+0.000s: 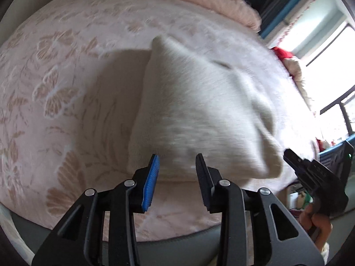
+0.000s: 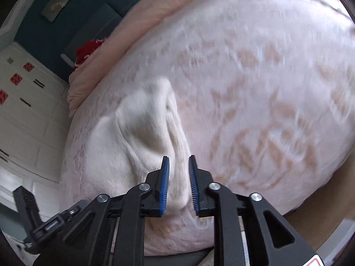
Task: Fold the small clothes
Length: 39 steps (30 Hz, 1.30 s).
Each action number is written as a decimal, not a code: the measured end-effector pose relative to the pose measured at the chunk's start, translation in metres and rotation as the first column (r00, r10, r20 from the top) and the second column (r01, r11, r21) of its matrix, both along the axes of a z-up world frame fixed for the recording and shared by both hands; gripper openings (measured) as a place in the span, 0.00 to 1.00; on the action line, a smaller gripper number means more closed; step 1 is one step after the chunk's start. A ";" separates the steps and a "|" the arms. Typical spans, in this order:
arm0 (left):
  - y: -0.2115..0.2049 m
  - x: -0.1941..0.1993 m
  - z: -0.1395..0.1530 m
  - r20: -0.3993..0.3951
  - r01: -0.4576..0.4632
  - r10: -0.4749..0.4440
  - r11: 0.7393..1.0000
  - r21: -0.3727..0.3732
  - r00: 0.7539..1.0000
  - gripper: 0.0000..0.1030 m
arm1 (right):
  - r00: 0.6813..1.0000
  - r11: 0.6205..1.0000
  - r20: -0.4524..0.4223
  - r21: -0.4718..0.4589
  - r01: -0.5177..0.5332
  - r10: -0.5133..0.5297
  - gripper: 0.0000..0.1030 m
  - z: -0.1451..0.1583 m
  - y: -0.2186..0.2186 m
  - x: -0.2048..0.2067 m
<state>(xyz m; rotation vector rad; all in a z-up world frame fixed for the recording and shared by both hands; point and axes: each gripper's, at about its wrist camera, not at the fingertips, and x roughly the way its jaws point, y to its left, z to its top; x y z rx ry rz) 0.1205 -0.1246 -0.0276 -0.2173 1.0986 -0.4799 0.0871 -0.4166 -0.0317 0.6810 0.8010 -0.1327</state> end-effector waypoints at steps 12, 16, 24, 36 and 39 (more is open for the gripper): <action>-0.052 0.064 -0.024 -0.020 0.008 -0.006 0.997 0.080 1.000 0.33 | 0.965 0.970 -0.179 -0.111 -0.216 0.194 0.03 -0.052 0.016 0.144; -0.056 0.055 -0.020 0.013 0.022 -0.024 0.993 0.119 1.000 0.35 | 0.972 0.963 -0.074 -0.141 -0.229 0.221 0.07 0.016 0.022 0.149; -0.056 0.055 -0.025 0.030 0.024 -0.028 0.992 0.128 0.999 0.35 | 0.881 0.876 -0.298 -0.206 -0.436 0.368 0.00 -0.059 0.086 0.249; 0.038 0.079 -0.017 -0.070 -0.077 0.064 0.977 -0.201 0.995 0.88 | 0.975 0.978 -0.085 -0.010 -0.208 0.207 0.83 -0.005 0.000 0.055; 0.027 0.085 -0.048 -0.167 -0.017 -0.025 0.970 -0.243 0.986 0.88 | 0.962 0.962 -0.113 0.143 -0.231 0.247 0.83 -0.046 0.007 0.047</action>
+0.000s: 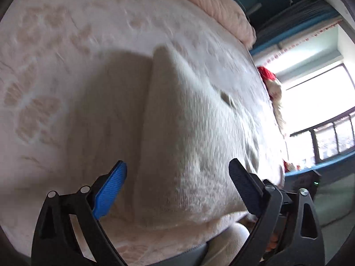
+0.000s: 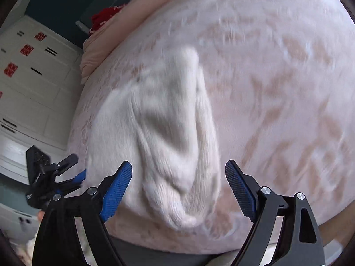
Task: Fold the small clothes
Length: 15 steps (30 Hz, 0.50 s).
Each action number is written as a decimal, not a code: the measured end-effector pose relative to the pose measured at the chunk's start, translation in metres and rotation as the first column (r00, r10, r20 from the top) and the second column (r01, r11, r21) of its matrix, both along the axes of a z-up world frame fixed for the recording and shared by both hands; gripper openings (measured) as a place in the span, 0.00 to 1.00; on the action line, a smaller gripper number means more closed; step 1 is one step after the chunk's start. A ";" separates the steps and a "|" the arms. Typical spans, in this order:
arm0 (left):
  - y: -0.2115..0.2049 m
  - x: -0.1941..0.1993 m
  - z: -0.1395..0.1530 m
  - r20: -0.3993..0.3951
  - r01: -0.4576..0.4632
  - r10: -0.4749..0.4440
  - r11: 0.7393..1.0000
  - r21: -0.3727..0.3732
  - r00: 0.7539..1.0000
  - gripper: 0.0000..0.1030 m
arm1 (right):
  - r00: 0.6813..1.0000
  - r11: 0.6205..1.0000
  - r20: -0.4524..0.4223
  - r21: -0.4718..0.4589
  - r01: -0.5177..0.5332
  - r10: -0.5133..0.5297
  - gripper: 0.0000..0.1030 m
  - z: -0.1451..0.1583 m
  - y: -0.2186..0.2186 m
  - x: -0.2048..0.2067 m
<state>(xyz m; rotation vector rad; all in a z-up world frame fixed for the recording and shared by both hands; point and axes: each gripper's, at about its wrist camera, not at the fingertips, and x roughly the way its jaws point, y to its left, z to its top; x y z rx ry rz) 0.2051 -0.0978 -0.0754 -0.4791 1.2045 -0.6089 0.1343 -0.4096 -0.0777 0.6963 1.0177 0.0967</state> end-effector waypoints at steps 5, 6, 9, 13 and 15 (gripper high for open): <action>-0.032 -0.005 -0.031 0.004 0.071 -0.071 0.997 0.010 0.997 0.92 | 1.000 0.993 0.025 0.116 0.013 -0.016 0.88 -0.036 0.016 0.011; -0.035 -0.002 -0.037 -0.029 0.073 -0.073 0.997 -0.012 0.997 0.95 | 0.999 0.989 0.041 0.145 0.017 -0.023 0.92 -0.037 0.015 0.013; -0.045 0.013 -0.040 -0.052 0.027 -0.029 0.999 -0.043 0.998 0.95 | 0.995 0.971 0.072 0.237 0.043 -0.062 0.95 -0.042 0.009 0.032; -0.055 0.026 -0.038 -0.102 -0.001 0.000 1.000 -0.018 0.995 0.93 | 0.992 0.955 0.076 0.288 0.074 -0.100 0.68 -0.046 0.004 0.051; -0.058 0.024 -0.027 -0.084 -0.012 0.014 1.000 0.019 0.996 0.71 | 0.993 0.945 0.039 0.313 0.096 -0.114 0.41 -0.043 0.000 0.051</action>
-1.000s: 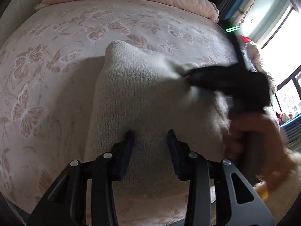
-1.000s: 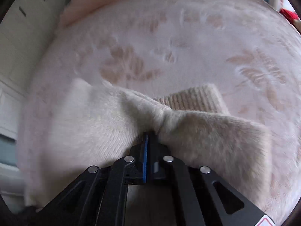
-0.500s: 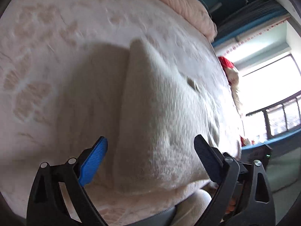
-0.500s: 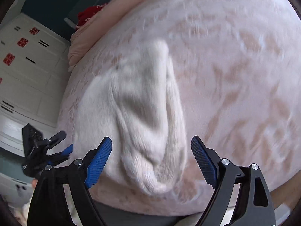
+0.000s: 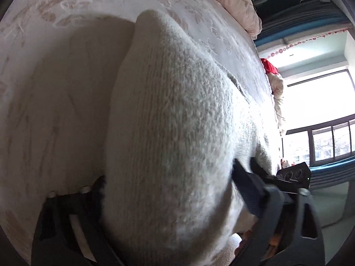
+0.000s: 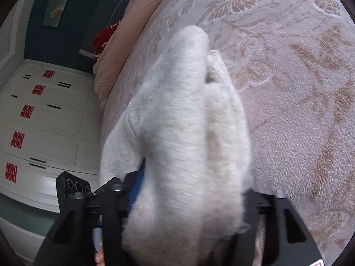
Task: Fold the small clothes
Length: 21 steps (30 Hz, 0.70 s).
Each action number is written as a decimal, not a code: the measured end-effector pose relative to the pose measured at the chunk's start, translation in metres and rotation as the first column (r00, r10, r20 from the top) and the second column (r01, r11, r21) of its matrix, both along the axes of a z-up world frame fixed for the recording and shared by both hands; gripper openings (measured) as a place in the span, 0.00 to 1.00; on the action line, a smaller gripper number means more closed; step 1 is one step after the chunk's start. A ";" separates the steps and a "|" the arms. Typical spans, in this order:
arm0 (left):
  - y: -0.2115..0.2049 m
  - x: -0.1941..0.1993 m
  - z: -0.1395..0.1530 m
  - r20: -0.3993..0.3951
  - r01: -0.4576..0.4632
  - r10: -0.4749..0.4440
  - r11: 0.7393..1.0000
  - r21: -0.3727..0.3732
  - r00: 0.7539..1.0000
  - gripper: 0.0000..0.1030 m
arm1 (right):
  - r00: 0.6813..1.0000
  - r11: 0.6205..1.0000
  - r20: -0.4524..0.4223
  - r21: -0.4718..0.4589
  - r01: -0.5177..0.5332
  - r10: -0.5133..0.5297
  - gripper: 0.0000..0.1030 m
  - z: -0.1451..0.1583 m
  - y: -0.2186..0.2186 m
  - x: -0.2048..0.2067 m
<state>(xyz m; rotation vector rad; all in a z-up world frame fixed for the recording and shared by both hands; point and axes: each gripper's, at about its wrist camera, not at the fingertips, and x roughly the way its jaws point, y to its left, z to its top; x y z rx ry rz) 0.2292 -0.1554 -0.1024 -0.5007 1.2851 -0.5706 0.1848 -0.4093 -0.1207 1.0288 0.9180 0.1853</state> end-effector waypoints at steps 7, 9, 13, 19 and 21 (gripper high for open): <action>-0.008 -0.034 0.079 0.094 0.065 -0.073 0.994 0.093 0.993 0.54 | 0.996 0.993 0.087 -0.118 0.016 -0.006 0.35 0.078 0.017 -0.037; -0.006 -0.047 0.103 0.109 0.087 -0.096 0.993 0.080 0.989 0.54 | 0.993 0.991 0.120 -0.133 0.028 -0.012 0.35 0.104 0.019 -0.059; 0.007 -0.090 0.173 0.221 0.143 -0.149 0.989 0.045 0.964 0.54 | 0.968 0.982 0.252 -0.183 0.055 -0.008 0.35 0.177 0.030 -0.109; 0.036 -0.154 0.292 0.478 0.185 -0.158 0.983 -0.009 0.864 0.55 | 0.863 0.952 0.505 -0.276 0.130 0.028 0.35 0.298 0.059 -0.171; 0.053 -0.172 0.329 0.557 0.191 -0.143 0.981 -0.028 0.818 0.55 | 0.811 0.941 0.582 -0.302 0.152 0.056 0.36 0.335 0.069 -0.186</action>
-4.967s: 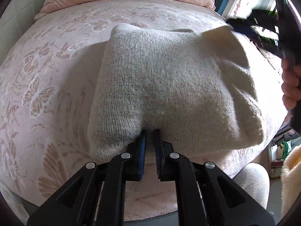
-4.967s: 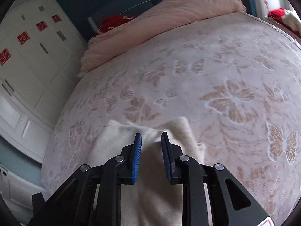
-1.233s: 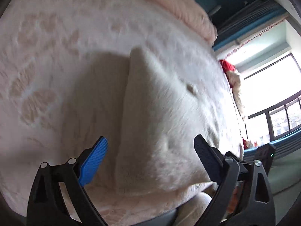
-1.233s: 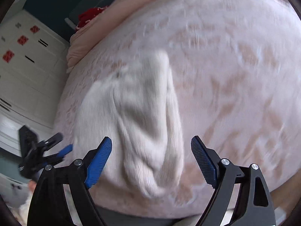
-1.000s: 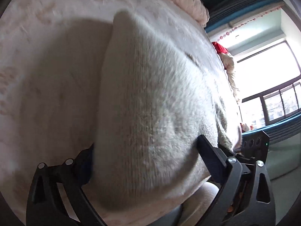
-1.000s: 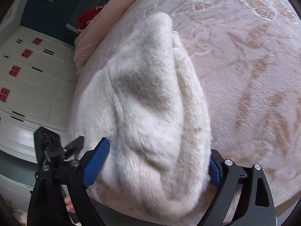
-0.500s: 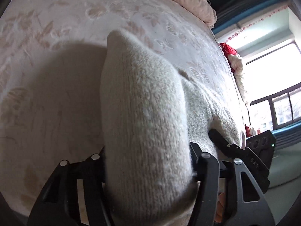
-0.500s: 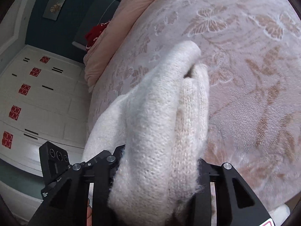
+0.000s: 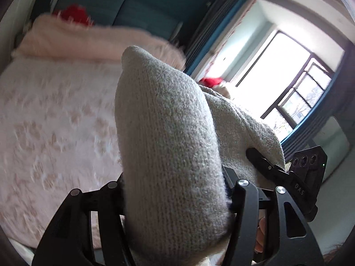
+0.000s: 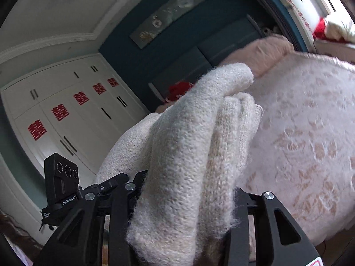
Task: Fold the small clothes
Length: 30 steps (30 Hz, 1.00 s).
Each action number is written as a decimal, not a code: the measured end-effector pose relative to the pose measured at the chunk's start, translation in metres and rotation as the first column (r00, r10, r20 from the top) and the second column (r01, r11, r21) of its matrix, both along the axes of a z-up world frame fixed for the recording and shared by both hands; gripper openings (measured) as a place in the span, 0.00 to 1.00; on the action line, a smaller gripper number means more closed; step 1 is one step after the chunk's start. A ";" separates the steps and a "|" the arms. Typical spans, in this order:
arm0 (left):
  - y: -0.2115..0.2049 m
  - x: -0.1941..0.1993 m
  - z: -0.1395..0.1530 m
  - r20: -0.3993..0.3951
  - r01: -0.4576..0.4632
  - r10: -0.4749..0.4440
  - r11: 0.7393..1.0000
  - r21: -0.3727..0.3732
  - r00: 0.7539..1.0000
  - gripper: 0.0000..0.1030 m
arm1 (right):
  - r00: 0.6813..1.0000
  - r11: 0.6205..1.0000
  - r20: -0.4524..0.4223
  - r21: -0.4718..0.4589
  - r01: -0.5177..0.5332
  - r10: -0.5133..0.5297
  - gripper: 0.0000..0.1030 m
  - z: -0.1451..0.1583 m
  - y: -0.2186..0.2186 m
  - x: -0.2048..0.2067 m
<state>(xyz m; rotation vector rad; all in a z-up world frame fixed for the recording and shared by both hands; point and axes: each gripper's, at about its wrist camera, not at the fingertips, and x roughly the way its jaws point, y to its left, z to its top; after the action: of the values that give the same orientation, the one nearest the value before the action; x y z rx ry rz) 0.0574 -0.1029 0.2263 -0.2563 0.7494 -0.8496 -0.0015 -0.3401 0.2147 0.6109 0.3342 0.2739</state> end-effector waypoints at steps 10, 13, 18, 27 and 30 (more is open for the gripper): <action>0.082 -0.066 0.154 0.431 -0.031 0.072 0.994 -0.101 0.899 0.59 | 0.916 0.981 0.377 -0.181 -0.072 0.137 0.38 0.155 0.079 -0.033; 0.108 -0.076 0.175 0.528 -0.045 0.102 0.992 -0.120 0.843 0.61 | 0.884 0.974 0.433 -0.205 -0.094 0.176 0.39 0.182 0.099 -0.030; 0.144 -0.066 0.187 0.587 -0.077 0.147 0.987 -0.142 0.796 0.63 | 0.843 0.963 0.486 -0.238 -0.124 0.229 0.40 0.207 0.134 -0.005; 0.196 0.030 0.126 0.461 -0.170 0.218 0.975 -0.144 0.860 0.65 | 0.893 0.947 0.348 -0.249 -0.205 0.285 0.41 0.171 0.187 0.096; 0.211 0.066 0.083 0.386 -0.214 0.243 0.970 -0.119 0.890 0.65 | 0.926 0.945 0.232 -0.211 -0.250 0.297 0.41 0.120 0.197 0.147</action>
<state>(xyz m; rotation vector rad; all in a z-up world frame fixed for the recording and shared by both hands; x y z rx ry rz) 0.1231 0.1084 0.3092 -0.2222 0.2970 -0.6747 0.1457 -0.1429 0.3346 0.3438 0.1858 0.5831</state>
